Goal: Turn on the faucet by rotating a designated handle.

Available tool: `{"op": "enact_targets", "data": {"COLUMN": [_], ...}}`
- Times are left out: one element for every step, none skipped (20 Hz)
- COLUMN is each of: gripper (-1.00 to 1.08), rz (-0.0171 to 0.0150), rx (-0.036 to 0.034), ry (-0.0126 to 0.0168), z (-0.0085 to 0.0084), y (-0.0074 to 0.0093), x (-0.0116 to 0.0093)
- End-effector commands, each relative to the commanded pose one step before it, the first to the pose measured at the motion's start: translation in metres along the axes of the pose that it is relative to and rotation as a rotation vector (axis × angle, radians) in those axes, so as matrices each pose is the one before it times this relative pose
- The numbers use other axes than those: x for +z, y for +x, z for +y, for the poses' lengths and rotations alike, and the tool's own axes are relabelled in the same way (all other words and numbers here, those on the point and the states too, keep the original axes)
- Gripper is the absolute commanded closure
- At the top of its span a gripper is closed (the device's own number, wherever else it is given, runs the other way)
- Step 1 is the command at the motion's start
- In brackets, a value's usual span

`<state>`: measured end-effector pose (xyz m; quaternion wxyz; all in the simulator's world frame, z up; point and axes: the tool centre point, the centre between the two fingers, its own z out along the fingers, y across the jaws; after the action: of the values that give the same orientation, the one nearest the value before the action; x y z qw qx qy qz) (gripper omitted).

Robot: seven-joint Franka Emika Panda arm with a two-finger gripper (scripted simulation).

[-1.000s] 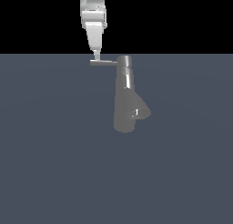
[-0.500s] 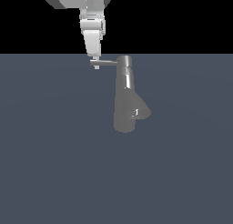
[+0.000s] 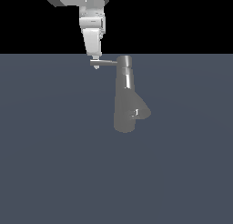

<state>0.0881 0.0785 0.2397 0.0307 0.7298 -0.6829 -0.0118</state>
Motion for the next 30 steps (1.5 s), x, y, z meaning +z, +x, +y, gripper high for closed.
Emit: {"op": "enact_targets", "data": {"gripper": [1.08,1.08,1.08,1.08,1.08,1.08,1.08,1.08,1.08,1.08,1.08,1.08,1.08,1.08,1.08,1.08,1.08,1.08,1.08,1.08,1.08,1.08,1.08,1.08,1.08,1.08,1.08,1.08,1.08,1.08], "rz": [0.00024,0.0,0.0,0.0,0.0,0.0,0.0,0.0,-0.00006,0.0,0.0,0.0,0.0,0.0,0.0,0.0,0.0,0.0,0.0,0.0,0.0,0.0,0.0,-0.00018,-0.00002,0.0,-0.00002,-0.00001,-0.00001,-0.00001], "rx": [-0.00023,0.0,0.0,0.0,0.0,0.0,0.0,0.0,0.00065,0.0,0.0,0.0,0.0,0.0,0.0,0.0,0.0,0.0,0.0,0.0,0.0,0.0,0.0,0.00488,-0.00022,0.0,-0.00031,-0.00022,-0.00022,-0.00022], "ry": [-0.00142,0.0,0.0,0.0,0.0,0.0,0.0,0.0,0.00021,0.0,0.0,0.0,0.0,0.0,0.0,0.0,0.0,0.0,0.0,0.0,0.0,0.0,0.0,0.01355,-0.00065,0.0,-0.00093,-0.00065,-0.00065,-0.00065], "z": [0.00729,0.00279,0.00282,0.00284,0.00286,0.00288,0.0029,0.00292,0.00299,0.00296,0.00299,0.00301,0.00303,0.00305,0.00306,0.00308,0.0031,0.00312,0.00314,0.00316,0.00318,0.0032,0.0,-0.0066,0.00284,0.00305,0.0028,0.0029,0.00292,0.00294], "y": [-0.0001,-0.00002,-0.00002,-0.00002,-0.00002,-0.00002,-0.00002,-0.00002,0.0004,-0.00002,-0.00002,-0.00002,-0.00002,-0.00002,-0.00002,-0.00002,-0.00002,-0.00002,-0.00002,-0.00002,-0.00002,-0.00002,0.0,0.00308,0.00255,0.00269,0.00254,0.00261,0.00263,0.00265], "x": [-0.0026,-0.00114,-0.00115,-0.00116,-0.00117,-0.00118,-0.00119,-0.0012,-0.00134,-0.00122,-0.00123,-0.00124,-0.00125,-0.00126,-0.00127,-0.00128,-0.00129,-0.0013,-0.00131,-0.00132,-0.00133,-0.00135,0.0,-0.00333,-0.00082,-0.00121,-0.00069,-0.00085,-0.00086,-0.00087]}}
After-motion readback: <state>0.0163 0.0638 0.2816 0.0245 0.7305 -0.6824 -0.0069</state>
